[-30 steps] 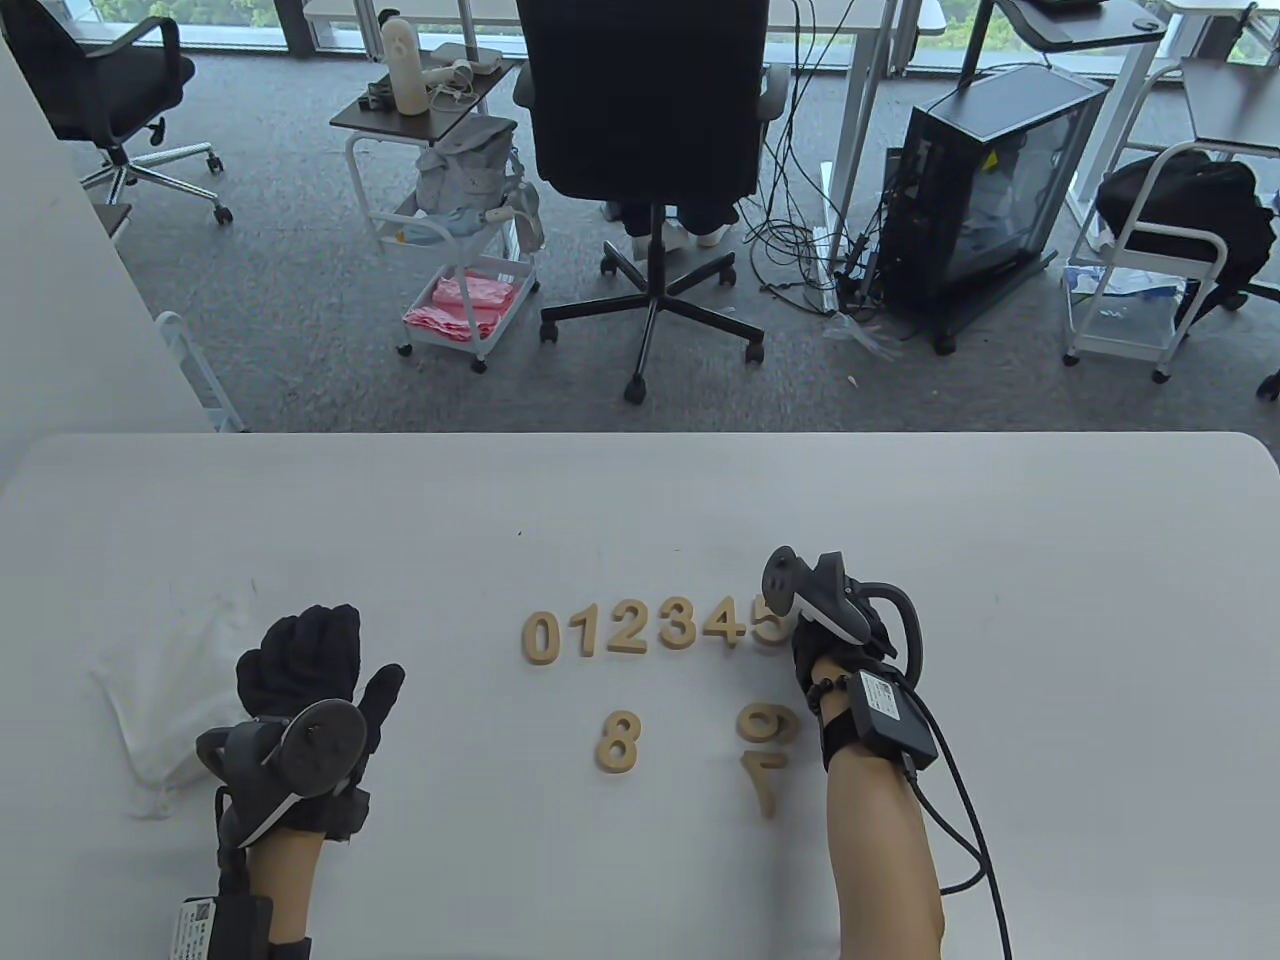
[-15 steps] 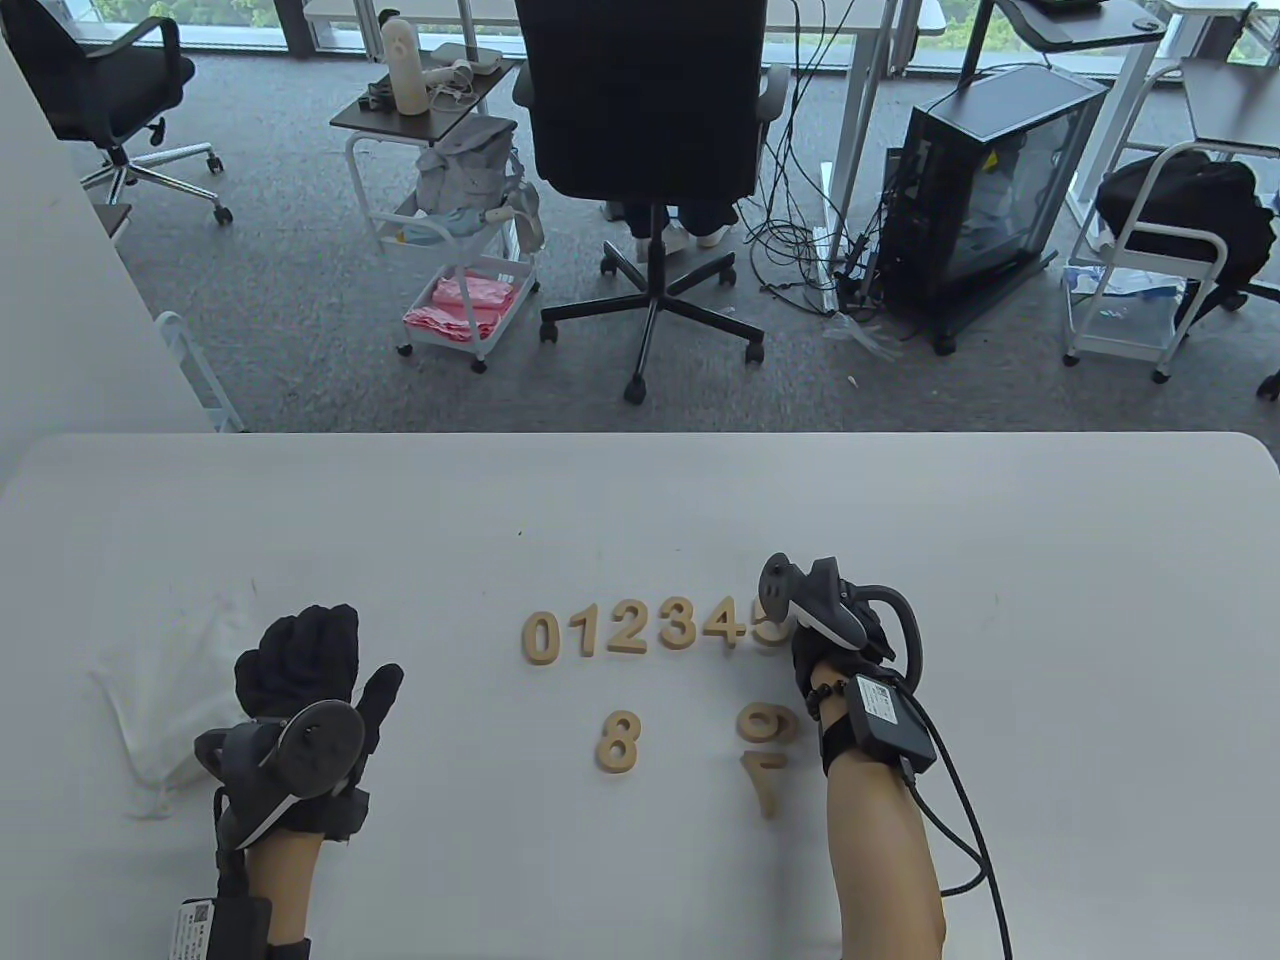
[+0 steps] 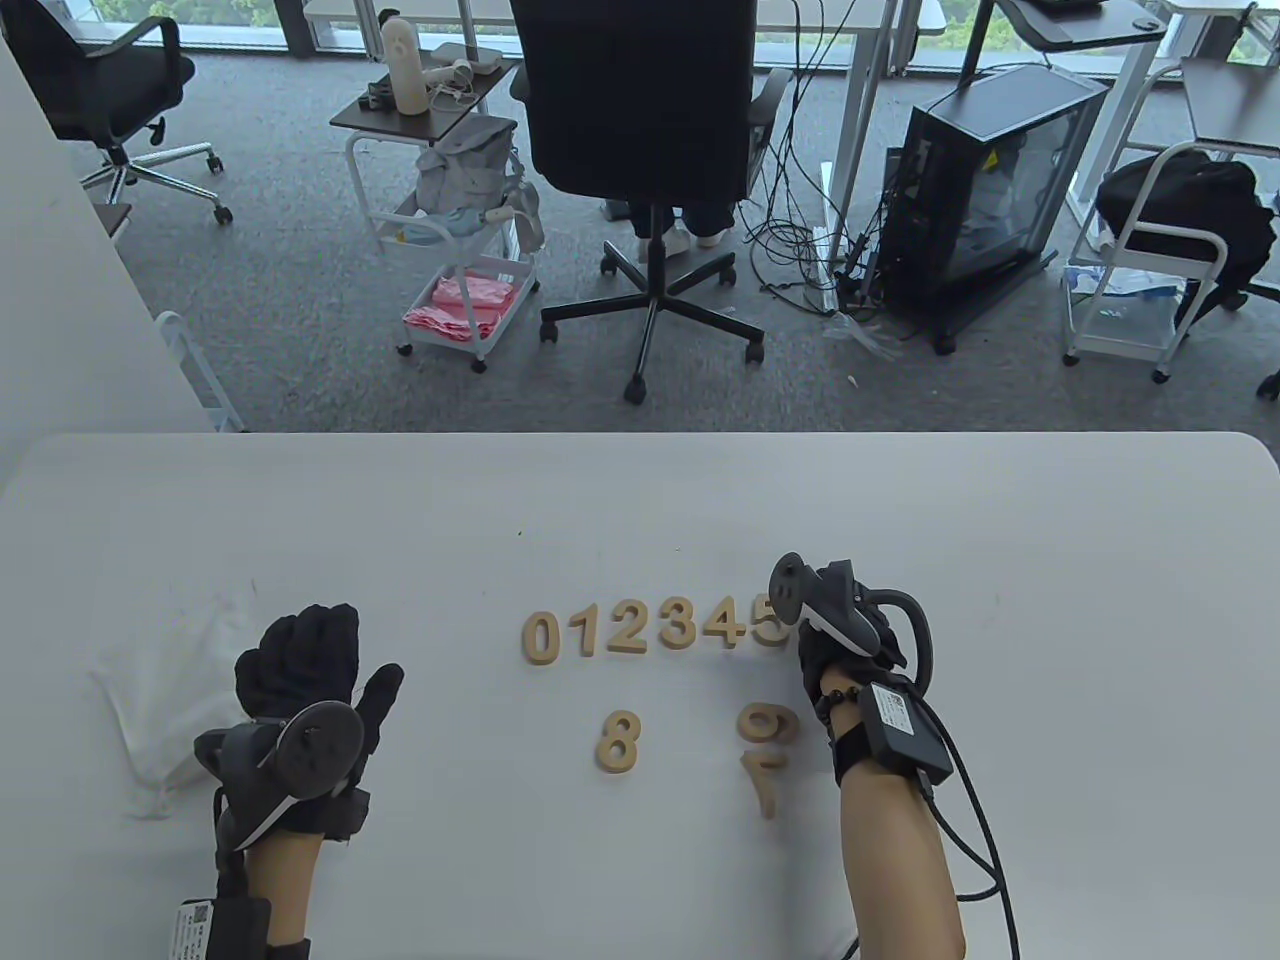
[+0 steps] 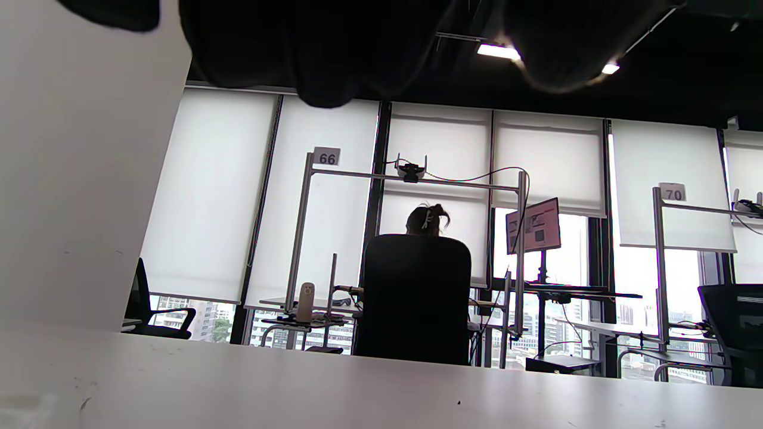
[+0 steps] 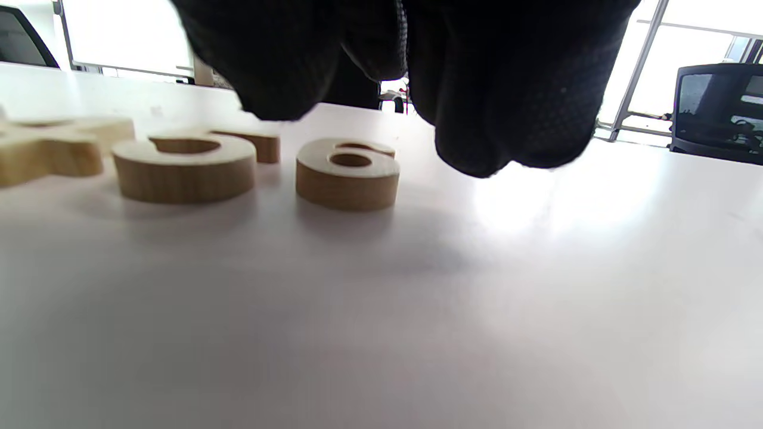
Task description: Empty bag and arrange number blocks in order
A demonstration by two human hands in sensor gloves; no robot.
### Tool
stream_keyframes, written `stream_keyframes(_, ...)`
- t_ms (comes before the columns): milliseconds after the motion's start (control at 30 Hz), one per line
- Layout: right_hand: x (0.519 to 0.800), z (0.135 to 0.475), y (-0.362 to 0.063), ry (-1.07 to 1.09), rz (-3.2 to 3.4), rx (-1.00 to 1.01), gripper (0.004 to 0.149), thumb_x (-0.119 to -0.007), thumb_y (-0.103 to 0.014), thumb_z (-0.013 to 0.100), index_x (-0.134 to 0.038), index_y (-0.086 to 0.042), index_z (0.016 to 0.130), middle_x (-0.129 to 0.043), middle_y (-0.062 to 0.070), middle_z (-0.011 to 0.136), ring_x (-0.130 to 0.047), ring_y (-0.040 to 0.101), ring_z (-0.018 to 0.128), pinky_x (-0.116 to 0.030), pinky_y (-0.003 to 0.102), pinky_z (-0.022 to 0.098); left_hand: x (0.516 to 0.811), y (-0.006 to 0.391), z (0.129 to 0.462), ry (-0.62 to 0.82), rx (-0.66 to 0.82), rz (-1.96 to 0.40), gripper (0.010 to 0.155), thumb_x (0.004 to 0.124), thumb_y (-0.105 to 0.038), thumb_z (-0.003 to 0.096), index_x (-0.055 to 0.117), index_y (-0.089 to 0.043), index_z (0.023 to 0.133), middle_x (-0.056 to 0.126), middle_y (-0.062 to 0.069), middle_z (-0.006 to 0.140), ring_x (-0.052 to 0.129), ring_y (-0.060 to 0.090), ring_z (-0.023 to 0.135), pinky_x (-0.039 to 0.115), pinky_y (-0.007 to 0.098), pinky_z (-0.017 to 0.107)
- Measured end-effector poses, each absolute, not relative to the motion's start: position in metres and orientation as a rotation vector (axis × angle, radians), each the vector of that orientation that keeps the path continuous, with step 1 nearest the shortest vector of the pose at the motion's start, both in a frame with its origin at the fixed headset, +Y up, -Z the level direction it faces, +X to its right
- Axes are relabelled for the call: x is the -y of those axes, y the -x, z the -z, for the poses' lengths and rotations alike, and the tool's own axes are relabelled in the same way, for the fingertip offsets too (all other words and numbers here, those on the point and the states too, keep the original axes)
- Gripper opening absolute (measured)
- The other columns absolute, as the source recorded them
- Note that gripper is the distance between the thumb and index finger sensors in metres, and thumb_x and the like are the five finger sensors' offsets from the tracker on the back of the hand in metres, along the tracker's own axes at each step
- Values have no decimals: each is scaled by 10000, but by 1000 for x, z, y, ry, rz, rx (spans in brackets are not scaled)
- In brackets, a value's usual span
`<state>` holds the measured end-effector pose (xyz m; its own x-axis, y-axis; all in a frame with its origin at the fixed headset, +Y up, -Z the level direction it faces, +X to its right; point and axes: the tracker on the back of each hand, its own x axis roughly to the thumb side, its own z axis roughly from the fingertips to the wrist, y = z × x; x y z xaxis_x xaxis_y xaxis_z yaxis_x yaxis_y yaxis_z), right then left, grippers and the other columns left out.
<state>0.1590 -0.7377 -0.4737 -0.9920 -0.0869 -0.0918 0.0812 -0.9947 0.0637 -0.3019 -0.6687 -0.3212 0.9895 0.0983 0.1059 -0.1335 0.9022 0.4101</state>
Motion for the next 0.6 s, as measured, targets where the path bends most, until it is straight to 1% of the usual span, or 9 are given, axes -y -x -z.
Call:
stream_keyframes(133,712,445,-158,-78,3132,-14,650,-769,-399,505,-641,-60,1044,-753,270,975,-957,426,709,-903,490,519,668,301,321,-434,92,-122,744,704,-520,515,607,-54,1087,631,276,1089,677,606,974,524,795,645)
stream_keyframes(200,698,423,-155,-25,3167,-54,648,-763,-417,505,-665,-60,1036,-761,270,972,-954,438,712,-897,503,516,668,300,319,-439,97,-125,743,703,-520,516,606,-55,1087,631,274,1090,678,604,975,525,795,645)
stream_keyframes(333,683,381,-145,72,3193,-53,655,-764,-453,497,-722,-46,1008,-785,286,956,-953,469,704,-890,529,510,667,299,317,-445,106,-138,742,703,-520,516,607,-56,1087,630,275,1090,677,606,974,525,794,645)
stream_keyframes(467,685,346,-132,166,3169,19,660,-774,-463,490,-736,-49,1002,-792,291,951,-951,482,701,-886,539,506,667,296,316,-447,119,-141,741,703,-520,516,607,-57,1086,631,275,1089,679,605,973,526,794,645)
stream_keyframes(600,701,322,-116,229,3086,95,681,-792,-466,481,-723,-49,1015,-805,282,944,-959,473,694,-892,533,502,667,296,316,-450,126,-153,741,704,-519,516,607,-55,1086,630,275,1089,677,606,974,525,795,645)
